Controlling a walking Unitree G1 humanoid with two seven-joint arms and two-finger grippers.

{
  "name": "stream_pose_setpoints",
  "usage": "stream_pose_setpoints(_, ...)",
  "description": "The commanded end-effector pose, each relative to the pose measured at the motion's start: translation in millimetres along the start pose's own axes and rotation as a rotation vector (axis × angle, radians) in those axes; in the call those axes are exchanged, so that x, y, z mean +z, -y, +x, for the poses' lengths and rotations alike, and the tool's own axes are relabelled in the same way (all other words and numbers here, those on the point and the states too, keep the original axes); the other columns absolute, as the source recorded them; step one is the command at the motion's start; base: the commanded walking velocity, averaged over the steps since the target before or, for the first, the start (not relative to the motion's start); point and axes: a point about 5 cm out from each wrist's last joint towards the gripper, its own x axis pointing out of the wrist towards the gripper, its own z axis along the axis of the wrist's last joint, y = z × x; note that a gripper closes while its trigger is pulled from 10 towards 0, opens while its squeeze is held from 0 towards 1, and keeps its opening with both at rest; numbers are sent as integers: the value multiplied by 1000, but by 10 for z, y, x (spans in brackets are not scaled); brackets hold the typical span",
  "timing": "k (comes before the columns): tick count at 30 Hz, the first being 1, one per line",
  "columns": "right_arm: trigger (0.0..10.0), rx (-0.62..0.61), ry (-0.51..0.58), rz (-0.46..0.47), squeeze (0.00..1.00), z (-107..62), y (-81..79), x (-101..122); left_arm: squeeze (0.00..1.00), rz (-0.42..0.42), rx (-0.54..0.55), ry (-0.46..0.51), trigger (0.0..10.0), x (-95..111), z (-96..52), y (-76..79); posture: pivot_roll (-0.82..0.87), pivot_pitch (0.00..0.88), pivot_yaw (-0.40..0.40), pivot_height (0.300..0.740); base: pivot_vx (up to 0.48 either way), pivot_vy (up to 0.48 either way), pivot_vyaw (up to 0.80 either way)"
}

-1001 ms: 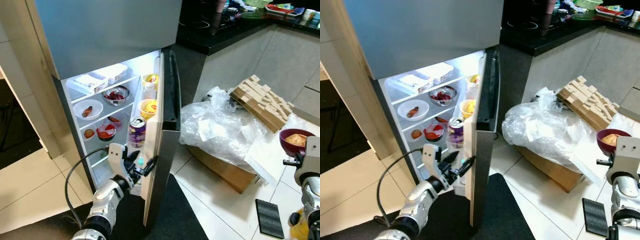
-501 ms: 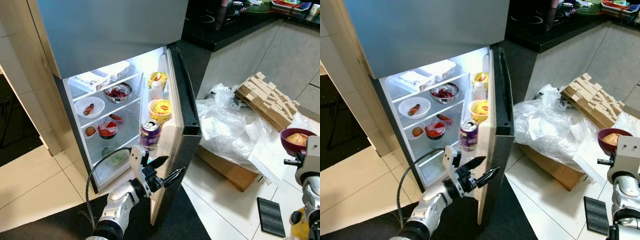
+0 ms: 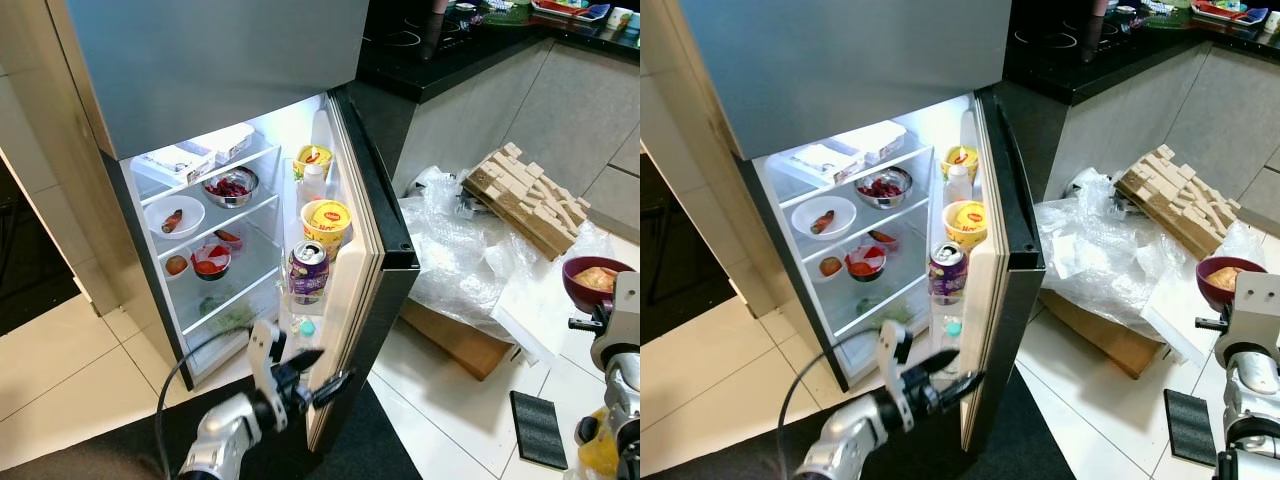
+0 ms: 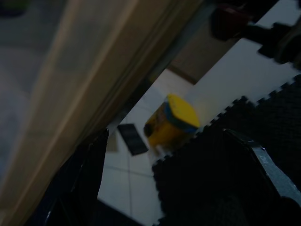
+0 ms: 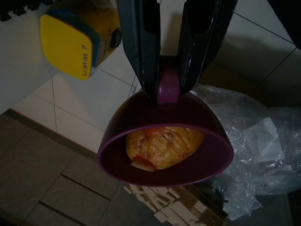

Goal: Restocking fridge

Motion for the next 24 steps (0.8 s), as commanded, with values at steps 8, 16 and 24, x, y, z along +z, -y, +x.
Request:
stream_pose_setpoints(8,10000,-34,37,14,0,27,85,101,0,53,285,-9,10000,87,-555,-413,-41,0,-53,739,0,0,0)
stream_pose_setpoints(16,10000,-35,39,16,0,31,88,111,0,183,464,192,10000,577,-538,-608,-39,0,-56,739,0,0,0)
stream_pose_setpoints(24,10000,-39,51,15,0,38,118,145,0,232,412,300,10000,812,-172,-481,-43,0,-55,739,0,0,0)
